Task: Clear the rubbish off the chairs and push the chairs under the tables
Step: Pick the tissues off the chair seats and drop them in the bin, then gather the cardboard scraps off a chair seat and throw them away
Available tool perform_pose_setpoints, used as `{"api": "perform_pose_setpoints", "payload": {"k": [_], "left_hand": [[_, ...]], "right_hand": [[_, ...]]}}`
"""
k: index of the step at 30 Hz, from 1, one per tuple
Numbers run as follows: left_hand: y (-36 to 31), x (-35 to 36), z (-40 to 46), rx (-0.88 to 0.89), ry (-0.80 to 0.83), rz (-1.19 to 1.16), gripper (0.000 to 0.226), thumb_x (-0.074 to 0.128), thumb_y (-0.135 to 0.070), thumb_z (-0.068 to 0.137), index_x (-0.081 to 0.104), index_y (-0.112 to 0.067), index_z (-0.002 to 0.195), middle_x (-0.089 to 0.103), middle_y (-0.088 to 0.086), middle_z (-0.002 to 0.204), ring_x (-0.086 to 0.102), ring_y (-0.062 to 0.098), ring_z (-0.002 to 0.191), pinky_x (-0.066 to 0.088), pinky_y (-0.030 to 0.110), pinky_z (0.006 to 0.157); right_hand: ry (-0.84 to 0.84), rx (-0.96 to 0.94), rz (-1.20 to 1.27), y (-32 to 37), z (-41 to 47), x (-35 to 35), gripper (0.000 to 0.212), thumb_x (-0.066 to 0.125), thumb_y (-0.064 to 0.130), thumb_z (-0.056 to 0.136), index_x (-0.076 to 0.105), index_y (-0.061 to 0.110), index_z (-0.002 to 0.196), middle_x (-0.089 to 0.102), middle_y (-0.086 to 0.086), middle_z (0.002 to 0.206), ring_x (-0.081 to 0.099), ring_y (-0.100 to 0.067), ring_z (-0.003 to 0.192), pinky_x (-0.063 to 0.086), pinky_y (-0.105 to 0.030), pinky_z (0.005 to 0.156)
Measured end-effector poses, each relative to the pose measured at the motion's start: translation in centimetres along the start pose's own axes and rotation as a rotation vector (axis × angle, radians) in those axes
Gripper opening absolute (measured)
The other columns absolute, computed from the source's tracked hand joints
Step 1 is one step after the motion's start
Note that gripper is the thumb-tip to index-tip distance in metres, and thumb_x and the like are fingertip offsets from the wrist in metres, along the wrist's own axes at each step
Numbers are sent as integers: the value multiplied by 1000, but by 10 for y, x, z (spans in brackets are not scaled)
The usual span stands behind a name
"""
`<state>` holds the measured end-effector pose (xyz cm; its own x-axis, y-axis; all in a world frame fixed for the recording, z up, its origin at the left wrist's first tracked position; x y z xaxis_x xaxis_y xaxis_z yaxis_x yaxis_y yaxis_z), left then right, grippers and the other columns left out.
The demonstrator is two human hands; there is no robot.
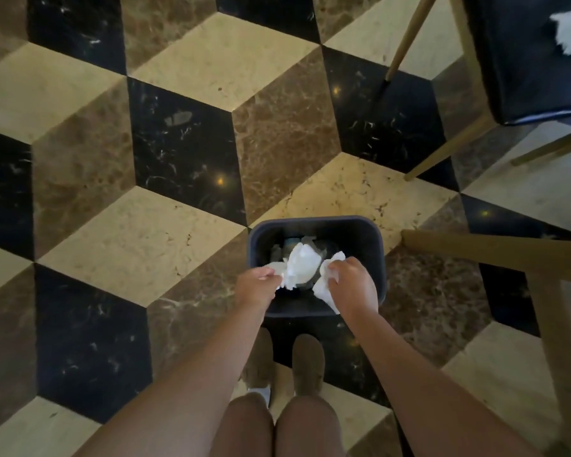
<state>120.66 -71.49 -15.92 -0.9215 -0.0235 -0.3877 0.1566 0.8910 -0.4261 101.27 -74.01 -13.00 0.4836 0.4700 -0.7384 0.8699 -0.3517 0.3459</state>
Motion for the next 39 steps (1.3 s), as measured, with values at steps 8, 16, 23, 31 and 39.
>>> {"api": "perform_pose_setpoints", "payload": {"k": [8, 16, 23, 31, 39], "left_hand": [[-19, -13, -27, 56, 24, 27, 28, 67, -14, 84, 65, -10, 112, 66, 7, 106, 61, 17, 86, 53, 34, 84], [-135, -80, -191, 495, 38, 650, 20, 58, -22, 87, 63, -20, 106, 69, 0, 98, 63, 16, 86, 49, 26, 70], [-244, -143, -315, 888, -193, 1151, 22, 47, -28, 91, 57, -18, 109, 61, 3, 104, 59, 24, 96, 48, 37, 73], [-330, -236, -375, 1103, -505, 1094, 29, 44, -36, 93, 57, -16, 109, 62, 5, 105, 58, 23, 100, 44, 38, 87], [-382, -329, -341, 1154, -603, 984, 32, 42, -41, 93, 53, -18, 112, 62, 3, 111, 58, 23, 104, 44, 38, 86]], "right_hand": [[27, -30, -19, 17, -13, -32, 27, 53, 13, 91, 56, 12, 118, 54, -10, 115, 54, -29, 104, 52, -40, 79], [12, -166, -127, 99, -123, -161, 29, 48, 16, 92, 56, 16, 120, 58, -6, 118, 53, -24, 108, 52, -37, 82], [-168, -359, -222, 193, -193, -282, 25, 50, 27, 92, 55, 20, 116, 57, -3, 118, 51, -24, 109, 47, -36, 86], [-390, -522, -367, 308, -223, -382, 29, 46, 33, 95, 53, 18, 119, 56, -5, 125, 46, -25, 119, 39, -40, 98], [-523, -548, -383, 410, -205, -398, 36, 49, 37, 93, 50, 18, 123, 55, -6, 126, 46, -25, 118, 43, -41, 96]]}}
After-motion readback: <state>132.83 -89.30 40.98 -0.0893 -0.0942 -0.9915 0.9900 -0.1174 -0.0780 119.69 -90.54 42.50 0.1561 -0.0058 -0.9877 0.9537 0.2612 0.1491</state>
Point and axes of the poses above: each hand's wrist, its own z-axis towards the middle knuckle, its own x-axis out of the palm, y = z × x, the point moved 7 cm from there along z, towards the middle knuckle
